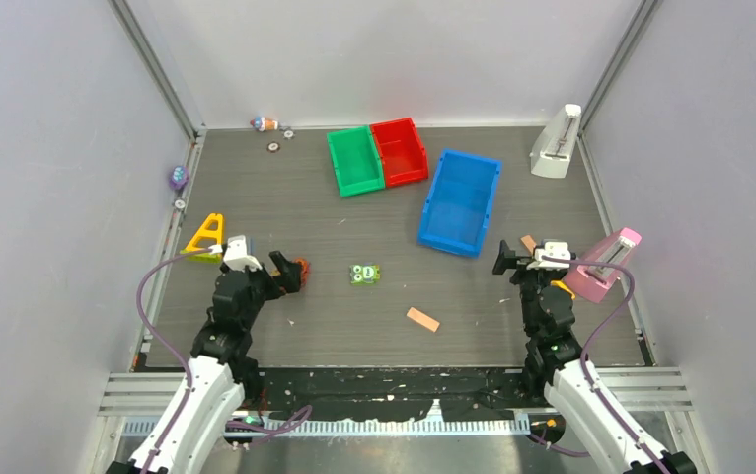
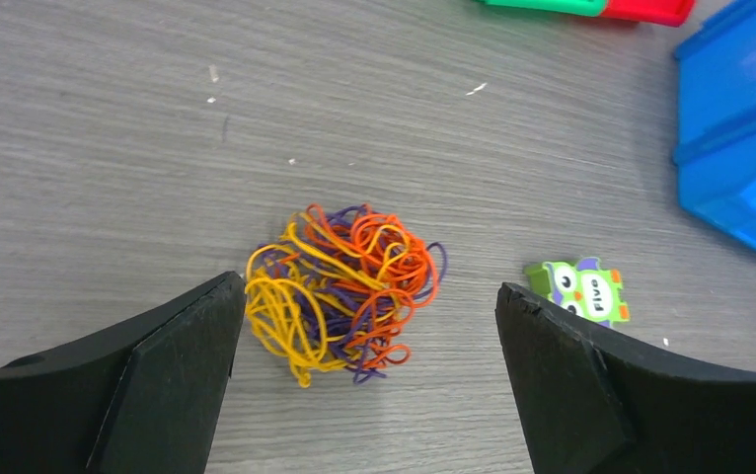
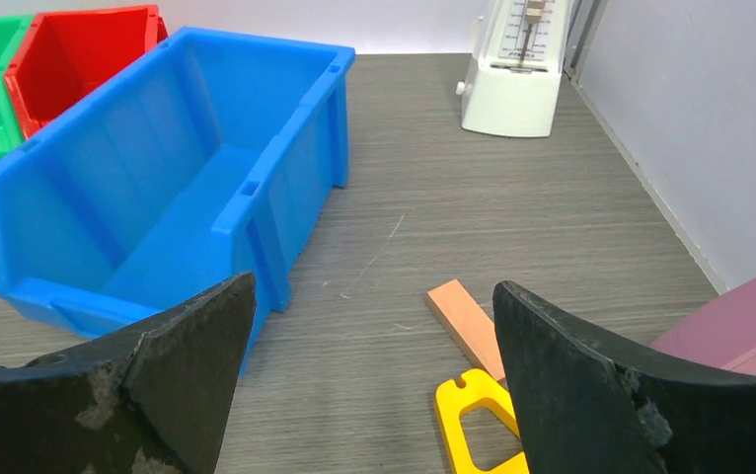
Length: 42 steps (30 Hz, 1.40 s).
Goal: Untangle the cables
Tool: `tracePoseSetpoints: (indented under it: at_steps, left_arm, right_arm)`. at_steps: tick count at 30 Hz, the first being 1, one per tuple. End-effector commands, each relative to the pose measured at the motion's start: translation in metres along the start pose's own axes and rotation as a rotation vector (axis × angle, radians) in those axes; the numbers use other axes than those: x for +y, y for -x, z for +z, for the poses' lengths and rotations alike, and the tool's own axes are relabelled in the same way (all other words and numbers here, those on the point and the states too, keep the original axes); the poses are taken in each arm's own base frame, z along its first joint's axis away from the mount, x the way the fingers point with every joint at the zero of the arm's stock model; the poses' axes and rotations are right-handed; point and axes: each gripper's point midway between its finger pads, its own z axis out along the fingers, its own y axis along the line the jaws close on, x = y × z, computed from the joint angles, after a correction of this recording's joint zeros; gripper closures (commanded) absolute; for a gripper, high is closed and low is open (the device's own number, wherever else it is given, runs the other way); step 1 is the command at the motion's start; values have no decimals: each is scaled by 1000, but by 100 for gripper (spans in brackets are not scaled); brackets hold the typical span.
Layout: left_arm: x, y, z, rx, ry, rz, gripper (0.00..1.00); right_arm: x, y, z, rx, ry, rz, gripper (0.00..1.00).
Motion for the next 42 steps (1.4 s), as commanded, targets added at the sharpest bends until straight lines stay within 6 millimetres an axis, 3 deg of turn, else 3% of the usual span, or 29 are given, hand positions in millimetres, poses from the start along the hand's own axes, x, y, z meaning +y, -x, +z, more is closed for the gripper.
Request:
tracePoseSetpoints:
  at_steps: [1,3,5,9,14,17,22,35,38,42]
  left_arm:
    - [16,22,0,-56,132,-37,1]
    - [27,22,-4,-35,208,-56,1]
    - [31,14,-8,20,251,-80,1]
    - [20,3,-10,126,226,-115,1]
    - [25,-15,-17,275,281,-100,2]
    - [30,-18,-19,311,310,-67,7]
    - [30,-28,-16,348,302,-57,17]
    - [8,-39,27,454,226,-73,23]
    - [-3,-45,39,487,162,-76,38]
    - [-29,-49,57,544,8,-51,90]
  right_arm:
    - [-4,10,0,-3,-30,27,5]
    - [3,39,2,-24,-8,112,5]
    - [19,54,0,-26,79,133,5]
    - [40,65,-7,16,198,189,5]
    - [47,44,-11,27,202,356,5]
    - [44,28,-10,66,167,372,5]
    - [57,2,-5,189,196,353,5]
    - [73,-3,-6,205,281,362,5]
    - [74,-5,-5,214,281,360,4]
    - [75,-8,-4,224,284,359,4]
